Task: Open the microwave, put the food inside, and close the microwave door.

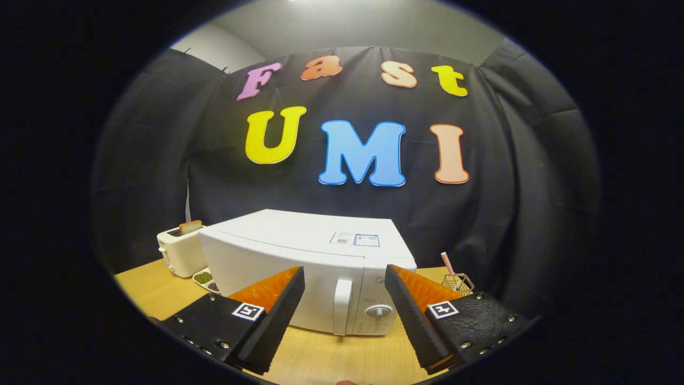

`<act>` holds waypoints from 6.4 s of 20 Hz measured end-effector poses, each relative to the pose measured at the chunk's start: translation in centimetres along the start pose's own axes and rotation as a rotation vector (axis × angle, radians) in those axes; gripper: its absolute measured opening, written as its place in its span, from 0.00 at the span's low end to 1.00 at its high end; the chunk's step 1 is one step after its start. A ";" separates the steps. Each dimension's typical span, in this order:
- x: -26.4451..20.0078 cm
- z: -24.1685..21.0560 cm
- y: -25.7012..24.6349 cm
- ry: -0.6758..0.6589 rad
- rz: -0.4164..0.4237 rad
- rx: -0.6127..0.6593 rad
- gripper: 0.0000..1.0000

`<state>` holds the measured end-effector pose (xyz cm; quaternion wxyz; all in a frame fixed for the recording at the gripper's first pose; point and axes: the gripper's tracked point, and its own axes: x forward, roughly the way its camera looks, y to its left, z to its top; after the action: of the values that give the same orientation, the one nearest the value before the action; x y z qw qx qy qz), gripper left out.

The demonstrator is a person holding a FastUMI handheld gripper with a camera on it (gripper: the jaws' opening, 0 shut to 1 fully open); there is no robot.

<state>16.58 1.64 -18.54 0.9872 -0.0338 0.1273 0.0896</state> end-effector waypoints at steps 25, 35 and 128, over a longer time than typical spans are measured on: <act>7.5 -11.2 0.9 0.272 -0.046 0.111 0.42; 7.2 -10.9 0.4 0.293 -0.052 0.039 0.10; -19.3 -10.0 40.8 0.389 0.565 -0.157 0.37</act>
<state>-11.83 37.59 -24.98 0.8751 -0.0896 0.3099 0.3607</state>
